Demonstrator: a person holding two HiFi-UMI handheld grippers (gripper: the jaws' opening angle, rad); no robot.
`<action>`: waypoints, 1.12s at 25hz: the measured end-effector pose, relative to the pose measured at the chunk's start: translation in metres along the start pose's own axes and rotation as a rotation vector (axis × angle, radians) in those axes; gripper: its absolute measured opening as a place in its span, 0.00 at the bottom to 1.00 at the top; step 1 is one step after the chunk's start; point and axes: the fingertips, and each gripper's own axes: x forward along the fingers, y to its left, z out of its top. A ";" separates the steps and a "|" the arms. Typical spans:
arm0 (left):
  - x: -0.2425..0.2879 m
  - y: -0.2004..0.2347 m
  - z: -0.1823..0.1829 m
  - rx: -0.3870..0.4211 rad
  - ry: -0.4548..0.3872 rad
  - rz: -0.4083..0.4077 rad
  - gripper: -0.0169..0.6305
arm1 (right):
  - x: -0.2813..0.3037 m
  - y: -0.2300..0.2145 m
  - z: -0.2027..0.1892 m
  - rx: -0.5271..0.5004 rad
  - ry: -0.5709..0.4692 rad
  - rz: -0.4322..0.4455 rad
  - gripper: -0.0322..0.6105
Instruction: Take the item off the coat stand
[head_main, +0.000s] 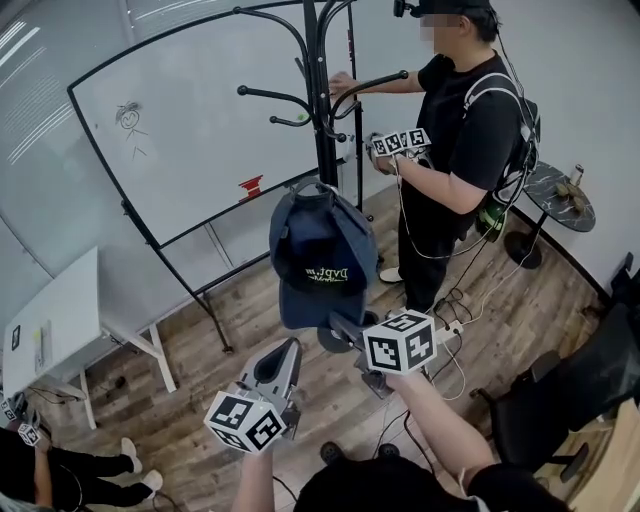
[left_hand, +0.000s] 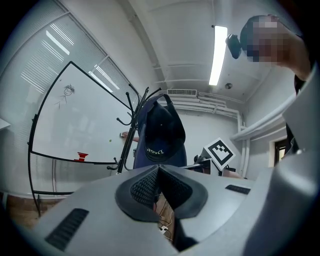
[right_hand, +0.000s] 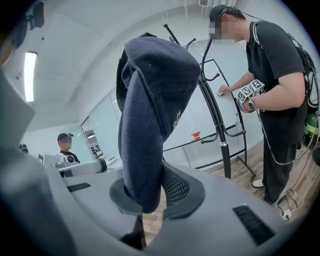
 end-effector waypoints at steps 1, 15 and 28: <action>-0.001 0.005 0.000 0.001 -0.001 -0.004 0.05 | 0.004 0.001 0.001 -0.002 -0.004 -0.004 0.13; 0.017 0.039 -0.004 -0.022 0.041 -0.058 0.05 | 0.027 -0.025 0.014 0.066 -0.028 -0.072 0.13; 0.073 0.070 0.005 -0.014 0.058 -0.033 0.05 | 0.066 -0.088 0.045 0.151 -0.042 -0.069 0.13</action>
